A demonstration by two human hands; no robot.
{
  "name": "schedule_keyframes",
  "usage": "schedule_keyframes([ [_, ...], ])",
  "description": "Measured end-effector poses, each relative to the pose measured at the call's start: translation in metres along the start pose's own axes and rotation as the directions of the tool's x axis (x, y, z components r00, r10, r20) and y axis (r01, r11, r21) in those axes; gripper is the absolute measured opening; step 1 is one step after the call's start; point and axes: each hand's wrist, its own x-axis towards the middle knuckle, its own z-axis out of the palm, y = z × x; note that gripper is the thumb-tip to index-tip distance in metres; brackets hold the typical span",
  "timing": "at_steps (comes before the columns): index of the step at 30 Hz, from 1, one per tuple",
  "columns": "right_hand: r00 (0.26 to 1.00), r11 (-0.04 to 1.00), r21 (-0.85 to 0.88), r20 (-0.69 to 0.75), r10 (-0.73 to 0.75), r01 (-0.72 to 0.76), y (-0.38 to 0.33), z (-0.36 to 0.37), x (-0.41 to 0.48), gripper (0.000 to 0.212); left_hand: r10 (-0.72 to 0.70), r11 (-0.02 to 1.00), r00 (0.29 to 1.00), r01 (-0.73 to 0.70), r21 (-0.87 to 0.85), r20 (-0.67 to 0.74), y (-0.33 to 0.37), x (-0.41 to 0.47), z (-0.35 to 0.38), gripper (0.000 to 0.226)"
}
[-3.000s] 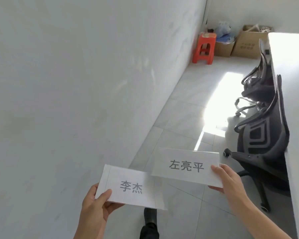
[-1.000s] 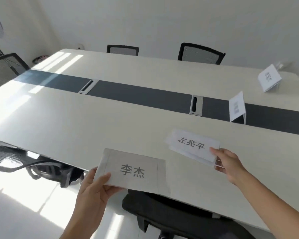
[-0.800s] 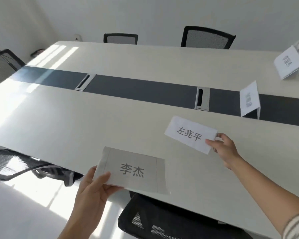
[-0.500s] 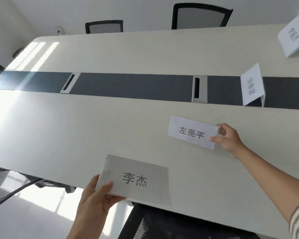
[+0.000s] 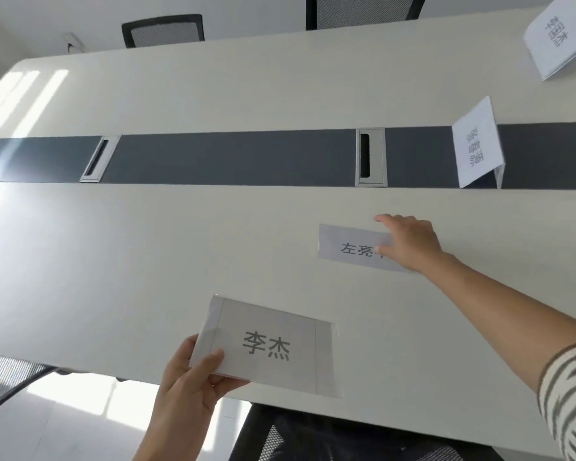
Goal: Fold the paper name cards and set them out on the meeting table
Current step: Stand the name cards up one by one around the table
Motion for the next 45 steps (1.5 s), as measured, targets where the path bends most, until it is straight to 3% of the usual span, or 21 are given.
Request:
schedule_keyframes([
  [4, 1.0, 0.999, 0.049, -0.004, -0.004, 0.004, -0.013, -0.008, 0.027, 0.042, -0.003, 1.0, 1.0, 0.003, -0.018, -0.021, 0.001, -0.001, -0.001, 0.037],
  [11, 0.998, 0.993, 0.103, -0.02, 0.052, -0.049, -0.005, -0.027, 0.085, 0.047, -0.033, 0.998, 0.992, 0.026, -0.055, -0.126, -0.007, -0.005, -0.012, 0.022],
  [15, 0.993, 0.998, -0.064, -0.115, 0.016, -0.024, -0.006, -0.024, 0.094, 0.048, -0.037, 0.997, 0.988, 0.026, -0.075, -0.147, -0.008, -0.007, -0.014, 0.021],
  [18, 0.982, 0.976, -0.216, -0.188, -0.01, -0.031, -0.018, -0.009, 0.078, 0.064, -0.038, 0.996, 0.99, 0.025, -0.091, -0.139, -0.009, -0.006, -0.011, 0.02],
  [22, 0.995, 0.954, -0.297, -0.097, 0.011, -0.039, -0.025, 0.01, 0.06, 0.084, -0.046, 0.996, 0.992, 0.036, -0.086, -0.116, -0.012, -0.003, -0.002, 0.02],
  [34, 1.0, 0.946, -0.324, 0.024, -0.013, 0.02, -0.018, -0.02, 0.063, 0.087, 0.027, 0.993, 0.995, -0.038, -0.109, -0.098, -0.007, -0.023, -0.007, 0.021],
  [37, 0.995, 0.972, -0.226, -0.07, -0.076, 0.058, -0.04, -0.034, 0.049, 0.072, 0.056, 0.987, 0.994, -0.069, -0.144, -0.092, -0.005, -0.032, -0.019, 0.028],
  [40, 0.967, 0.976, 0.054, -0.156, -0.2, 0.21, -0.091, -0.044, 0.016, 0.046, 0.081, 0.974, 0.992, -0.099, -0.205, -0.098, -0.002, -0.043, -0.038, 0.034],
  [45, 0.912, 0.796, 0.461, -0.08, -0.403, 0.392, -0.195, -0.04, -0.069, 0.024, 0.137, 0.939, 0.978, -0.178, -0.294, -0.155, 0.002, -0.073, -0.081, 0.034],
])
